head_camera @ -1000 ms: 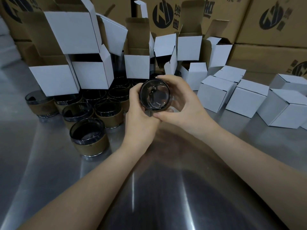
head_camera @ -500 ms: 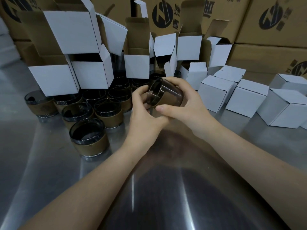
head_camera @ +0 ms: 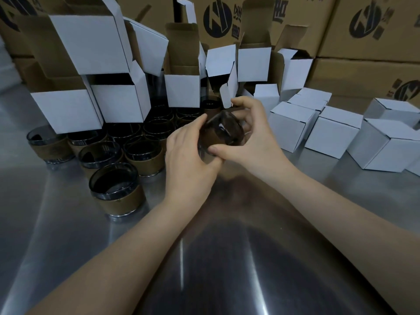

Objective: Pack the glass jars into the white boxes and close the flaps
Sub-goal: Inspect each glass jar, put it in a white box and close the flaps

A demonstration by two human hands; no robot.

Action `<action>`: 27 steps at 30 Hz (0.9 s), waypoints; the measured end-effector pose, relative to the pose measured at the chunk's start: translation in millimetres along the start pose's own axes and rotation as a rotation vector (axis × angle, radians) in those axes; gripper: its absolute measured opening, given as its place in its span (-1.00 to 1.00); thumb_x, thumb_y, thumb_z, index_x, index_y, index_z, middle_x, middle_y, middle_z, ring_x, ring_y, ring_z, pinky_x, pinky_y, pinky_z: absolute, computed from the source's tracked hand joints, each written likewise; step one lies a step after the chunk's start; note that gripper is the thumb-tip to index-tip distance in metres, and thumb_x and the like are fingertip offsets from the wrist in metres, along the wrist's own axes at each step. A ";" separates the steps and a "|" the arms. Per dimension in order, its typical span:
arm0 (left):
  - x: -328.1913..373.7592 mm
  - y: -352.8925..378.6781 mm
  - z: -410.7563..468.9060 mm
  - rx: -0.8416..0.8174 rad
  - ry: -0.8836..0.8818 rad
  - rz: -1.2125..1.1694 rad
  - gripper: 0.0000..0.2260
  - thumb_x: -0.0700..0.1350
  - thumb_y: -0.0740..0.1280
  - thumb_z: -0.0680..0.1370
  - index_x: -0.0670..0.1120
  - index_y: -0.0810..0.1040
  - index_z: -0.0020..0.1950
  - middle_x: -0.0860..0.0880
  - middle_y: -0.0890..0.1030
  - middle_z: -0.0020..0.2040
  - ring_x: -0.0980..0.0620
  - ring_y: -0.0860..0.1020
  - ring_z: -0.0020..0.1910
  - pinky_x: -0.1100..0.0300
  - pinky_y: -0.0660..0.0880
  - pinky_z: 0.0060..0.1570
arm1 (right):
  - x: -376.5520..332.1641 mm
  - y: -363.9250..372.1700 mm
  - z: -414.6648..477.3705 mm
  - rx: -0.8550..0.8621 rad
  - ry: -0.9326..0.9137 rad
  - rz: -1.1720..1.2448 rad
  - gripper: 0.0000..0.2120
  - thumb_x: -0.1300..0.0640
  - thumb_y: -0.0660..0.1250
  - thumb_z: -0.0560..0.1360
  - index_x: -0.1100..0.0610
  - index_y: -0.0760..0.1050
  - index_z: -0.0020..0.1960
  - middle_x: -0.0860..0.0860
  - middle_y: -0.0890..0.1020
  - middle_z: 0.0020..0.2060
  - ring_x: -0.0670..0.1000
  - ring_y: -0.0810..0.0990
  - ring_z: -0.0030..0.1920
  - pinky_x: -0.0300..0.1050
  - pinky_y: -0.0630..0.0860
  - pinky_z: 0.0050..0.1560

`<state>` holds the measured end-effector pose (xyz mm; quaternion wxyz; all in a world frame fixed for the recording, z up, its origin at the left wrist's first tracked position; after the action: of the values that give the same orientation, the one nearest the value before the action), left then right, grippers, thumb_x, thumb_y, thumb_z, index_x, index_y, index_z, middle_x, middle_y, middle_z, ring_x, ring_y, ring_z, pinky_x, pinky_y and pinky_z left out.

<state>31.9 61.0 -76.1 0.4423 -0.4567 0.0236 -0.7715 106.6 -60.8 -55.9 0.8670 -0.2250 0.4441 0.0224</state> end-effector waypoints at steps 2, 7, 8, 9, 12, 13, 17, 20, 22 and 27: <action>-0.7 -0.3 0.4 -0.006 -0.016 -0.009 -0.42 -0.15 0.45 0.45 -0.02 0.39 0.45 0.07 0.49 0.33 0.10 0.31 0.34 0.33 0.21 0.26 | -3.5 0.6 -1.0 0.002 -0.032 -0.041 -0.21 -0.01 0.59 0.23 -0.17 0.24 0.33 -0.11 0.53 0.13 -0.13 0.53 0.18 -0.03 0.53 0.22; 0.5 -2.0 -1.0 -0.016 -0.067 -0.117 -0.49 -0.11 0.46 0.44 0.04 0.44 0.38 0.11 0.54 0.22 0.10 0.41 0.28 0.27 0.38 0.21 | -12.5 0.3 -3.1 0.012 -0.141 -0.151 -0.23 0.03 0.58 0.30 -0.19 0.19 0.33 -0.35 0.41 0.10 -0.04 0.43 0.28 -0.05 0.47 0.26; 0.8 -2.4 -1.3 -0.016 -0.075 -0.145 -0.50 -0.11 0.46 0.44 0.06 0.43 0.36 0.12 0.54 0.20 0.10 0.43 0.27 0.25 0.41 0.21 | -13.8 -0.4 -3.7 0.009 -0.157 -0.146 -0.24 0.03 0.57 0.31 -0.17 0.20 0.34 -0.34 0.41 0.11 -0.04 0.43 0.28 -0.05 0.46 0.26; 1.1 -2.6 -1.4 -0.016 -0.087 -0.171 -0.50 -0.11 0.46 0.44 0.07 0.43 0.34 0.12 0.55 0.19 0.10 0.45 0.26 0.18 0.44 0.22 | -14.9 -1.1 -4.4 0.005 -0.171 -0.135 -0.25 0.04 0.57 0.32 -0.14 0.21 0.35 -0.31 0.43 0.13 -0.04 0.43 0.29 -0.04 0.46 0.28; 0.1 -3.6 -1.0 0.009 -0.117 -0.224 -0.52 -0.18 0.45 0.42 0.04 0.43 0.30 0.11 0.57 0.18 0.09 0.50 0.23 0.03 0.48 0.22 | -17.5 -1.6 -5.6 -0.014 -0.212 -0.106 -0.27 0.10 0.55 0.33 -0.05 0.23 0.37 -0.12 0.51 0.22 -0.03 0.44 0.33 0.02 0.44 0.32; -0.4 -4.0 -0.8 0.024 -0.123 -0.240 -0.53 -0.21 0.44 0.41 0.04 0.43 0.28 0.12 0.58 0.16 0.12 0.52 0.20 0.04 0.49 0.20 | -18.2 -1.1 -5.9 -0.021 -0.225 -0.103 -0.27 0.12 0.55 0.34 -0.03 0.23 0.37 -0.07 0.52 0.25 -0.02 0.44 0.34 0.05 0.43 0.33; -1.5 -4.1 -0.3 0.056 -0.146 -0.286 -0.54 -0.28 0.44 0.39 0.02 0.42 0.22 0.14 0.62 0.09 0.24 0.57 0.09 0.16 0.53 0.13 | -19.4 0.8 -6.8 -0.038 -0.276 -0.117 -0.29 0.18 0.54 0.35 0.01 0.24 0.37 -0.01 0.52 0.29 0.04 0.42 0.38 0.13 0.40 0.34; -1.9 -3.8 -0.5 0.061 -0.138 -0.292 -0.53 -0.29 0.44 0.38 0.01 0.41 0.21 0.16 0.61 0.08 0.30 0.56 0.08 0.31 0.49 0.09 | -19.7 1.0 -7.3 -0.039 -0.303 -0.121 -0.29 0.22 0.54 0.35 0.05 0.25 0.38 0.01 0.51 0.30 0.06 0.42 0.38 0.15 0.39 0.35; -2.0 -4.3 -0.2 0.068 -0.132 -0.289 -0.52 -0.29 0.45 0.38 0.02 0.40 0.22 0.20 0.60 0.07 0.37 0.53 0.06 0.41 0.44 0.06 | -20.3 1.4 -7.8 -0.039 -0.319 -0.119 -0.29 0.26 0.53 0.35 0.06 0.26 0.37 0.04 0.51 0.30 0.06 0.43 0.38 0.16 0.38 0.36; -2.3 -5.5 1.0 0.102 -0.133 -0.289 -0.48 -0.29 0.46 0.36 0.09 0.36 0.17 0.26 0.55 0.04 0.33 0.52 0.06 0.28 0.48 0.12 | -21.8 2.4 -8.9 -0.056 -0.336 -0.110 -0.31 0.34 0.50 0.35 0.09 0.26 0.37 0.06 0.49 0.32 0.04 0.43 0.39 0.15 0.38 0.37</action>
<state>29.4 66.3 -74.7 0.3501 -0.4823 -0.1109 -0.7953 86.1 -58.8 -44.3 0.9223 -0.2663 0.2791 0.0246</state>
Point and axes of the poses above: each hand's wrist, its own z-axis towards the middle knuckle, its own y-axis out of the palm, x = y × z, the point moved 3 cm from there along z, towards the middle knuckle
